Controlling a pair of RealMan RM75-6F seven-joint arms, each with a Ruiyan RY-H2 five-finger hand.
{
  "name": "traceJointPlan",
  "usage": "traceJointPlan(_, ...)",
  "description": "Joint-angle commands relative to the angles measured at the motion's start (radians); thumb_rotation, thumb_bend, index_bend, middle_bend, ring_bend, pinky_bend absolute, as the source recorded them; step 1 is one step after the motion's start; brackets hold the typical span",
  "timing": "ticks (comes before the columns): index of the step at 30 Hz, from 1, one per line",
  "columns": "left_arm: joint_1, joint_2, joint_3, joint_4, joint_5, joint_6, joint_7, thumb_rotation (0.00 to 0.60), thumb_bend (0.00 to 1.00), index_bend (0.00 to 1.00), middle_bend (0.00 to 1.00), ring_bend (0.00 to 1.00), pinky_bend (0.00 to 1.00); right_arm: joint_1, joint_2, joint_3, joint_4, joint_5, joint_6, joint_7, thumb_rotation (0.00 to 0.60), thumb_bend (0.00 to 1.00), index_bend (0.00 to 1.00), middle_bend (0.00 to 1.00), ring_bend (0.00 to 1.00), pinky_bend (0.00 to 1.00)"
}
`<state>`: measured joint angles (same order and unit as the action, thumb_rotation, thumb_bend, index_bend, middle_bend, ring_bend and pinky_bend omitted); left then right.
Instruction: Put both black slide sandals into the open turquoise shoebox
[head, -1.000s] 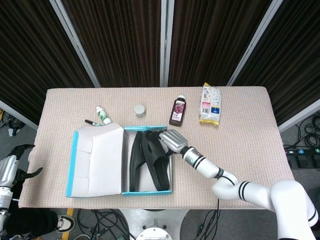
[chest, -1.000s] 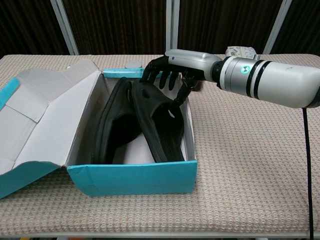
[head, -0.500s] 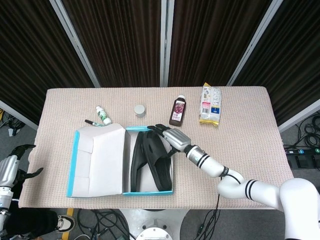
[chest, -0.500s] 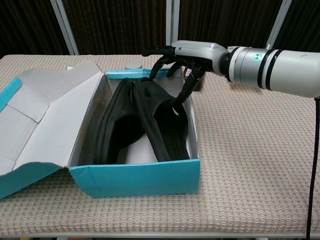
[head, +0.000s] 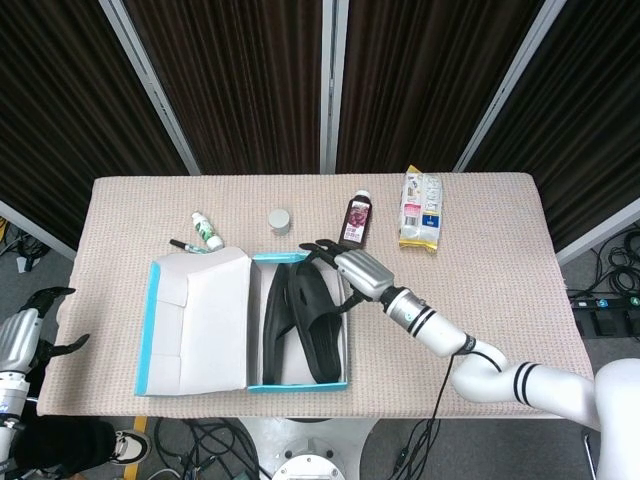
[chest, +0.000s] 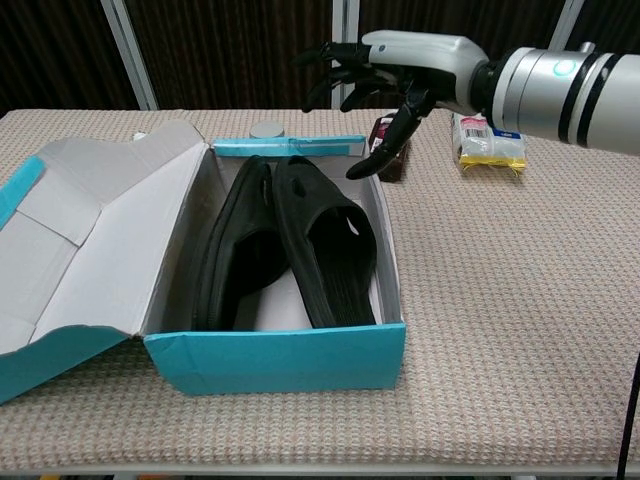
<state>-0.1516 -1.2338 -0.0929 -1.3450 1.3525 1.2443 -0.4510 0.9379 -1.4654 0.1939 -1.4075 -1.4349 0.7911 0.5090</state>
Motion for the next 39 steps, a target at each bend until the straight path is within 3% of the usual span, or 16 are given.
traceJointPlan(1, -0.001, 0.003, -0.001, -0.008, 0.001, 0.004, 0.01, 0.6, 0.17, 0.24, 0.2, 0.13, 0.24, -0.043, 0.08, 0.006, -0.075, -0.017, 0.07, -0.023, 0.6, 0.0, 0.0, 0.2, 0.0, 0.15)
traceJointPlan(6, -0.003, 0.008, -0.002, -0.025, 0.004, 0.013, 0.034, 0.6, 0.17, 0.24, 0.2, 0.13, 0.24, -0.14, 0.177, 0.003, -0.137, 0.001, 0.216, -0.203, 0.6, 0.02, 0.0, 0.2, 0.0, 0.15)
traceJointPlan(13, -0.007, 0.007, -0.01, -0.038, 0.002, 0.027, 0.07, 0.6, 0.17, 0.24, 0.2, 0.13, 0.24, -0.304, 0.291, -0.056, -0.173, 0.023, 0.365, -0.291, 0.6, 0.2, 0.0, 0.19, 0.0, 0.14)
traceJointPlan(18, -0.01, 0.01, -0.013, -0.046, 0.008, 0.04, 0.098, 0.6, 0.17, 0.24, 0.2, 0.13, 0.24, -0.433, 0.314, -0.124, -0.151, -0.005, 0.504, -0.439, 0.6, 0.21, 0.0, 0.17, 0.0, 0.09)
traceJointPlan(24, -0.013, 0.005, -0.013, -0.037, 0.019, 0.061, 0.148, 0.6, 0.17, 0.24, 0.2, 0.13, 0.24, -0.55, 0.298, -0.155, -0.139, 0.054, 0.605, -0.645, 0.6, 0.21, 0.0, 0.17, 0.0, 0.06)
traceJointPlan(35, -0.019, 0.007, -0.014, -0.038, 0.033, 0.083, 0.192, 0.6, 0.17, 0.24, 0.2, 0.13, 0.23, -0.664, 0.254, -0.181, -0.038, 0.053, 0.646, -0.542, 0.6, 0.22, 0.0, 0.16, 0.0, 0.06)
traceJointPlan(39, -0.024, 0.002, -0.007, -0.028, 0.047, 0.089, 0.236, 0.6, 0.17, 0.24, 0.2, 0.13, 0.23, -0.674, 0.267, -0.183, -0.035, 0.041, 0.626, -0.498, 0.6, 0.16, 0.0, 0.15, 0.0, 0.05)
